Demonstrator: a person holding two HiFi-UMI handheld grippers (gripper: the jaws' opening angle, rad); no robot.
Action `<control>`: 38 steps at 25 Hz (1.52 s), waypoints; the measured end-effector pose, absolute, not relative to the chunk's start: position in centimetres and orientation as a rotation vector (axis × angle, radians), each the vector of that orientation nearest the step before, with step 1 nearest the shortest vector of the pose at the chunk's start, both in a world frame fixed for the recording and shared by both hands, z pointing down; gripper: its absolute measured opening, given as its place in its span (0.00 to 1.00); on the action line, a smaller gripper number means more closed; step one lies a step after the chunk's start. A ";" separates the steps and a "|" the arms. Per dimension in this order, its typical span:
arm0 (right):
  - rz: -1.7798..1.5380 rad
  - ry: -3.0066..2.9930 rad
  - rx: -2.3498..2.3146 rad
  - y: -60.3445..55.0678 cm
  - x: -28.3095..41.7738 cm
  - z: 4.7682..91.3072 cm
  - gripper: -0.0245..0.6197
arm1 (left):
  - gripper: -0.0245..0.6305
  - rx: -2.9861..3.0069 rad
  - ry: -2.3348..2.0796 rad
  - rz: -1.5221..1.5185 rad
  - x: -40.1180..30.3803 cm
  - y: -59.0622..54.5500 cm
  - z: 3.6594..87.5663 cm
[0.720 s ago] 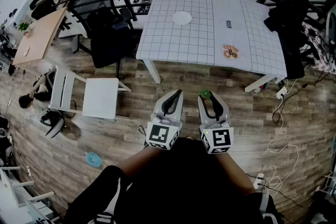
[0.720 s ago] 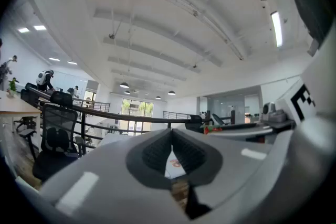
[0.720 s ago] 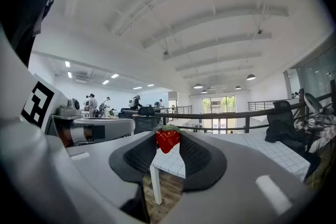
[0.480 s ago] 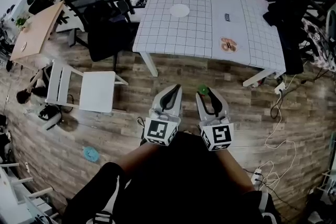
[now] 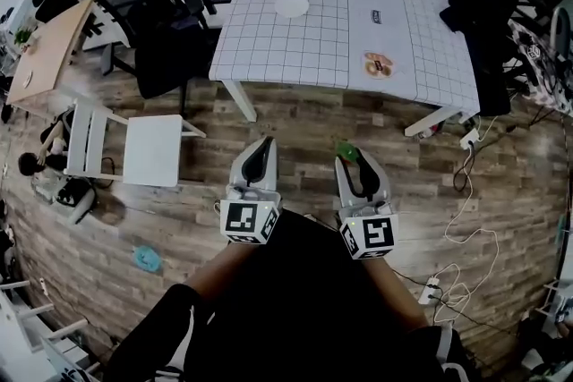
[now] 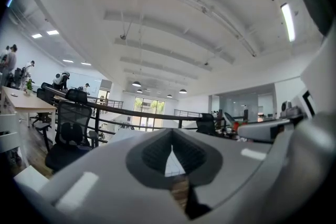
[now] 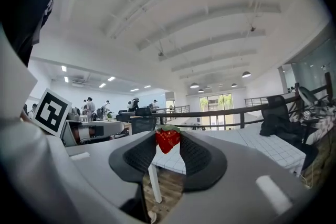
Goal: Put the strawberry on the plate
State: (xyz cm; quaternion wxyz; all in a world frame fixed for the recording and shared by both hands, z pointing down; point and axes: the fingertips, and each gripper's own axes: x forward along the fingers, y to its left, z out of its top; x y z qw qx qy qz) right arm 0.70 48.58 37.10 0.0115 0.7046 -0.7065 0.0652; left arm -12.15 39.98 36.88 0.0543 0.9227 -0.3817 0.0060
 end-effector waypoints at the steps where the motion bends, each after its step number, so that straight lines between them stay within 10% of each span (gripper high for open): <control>1: 0.209 -2.193 2.210 48.2 1.0 37.3 0.25 | 0.05 2.800 -1.161 0.027 -12.2 39.4 37.1; 38: 0.431 -1.996 2.189 14.0 6.8 40.1 0.25 | 0.05 2.671 -1.098 0.042 -10.0 4.4 39.0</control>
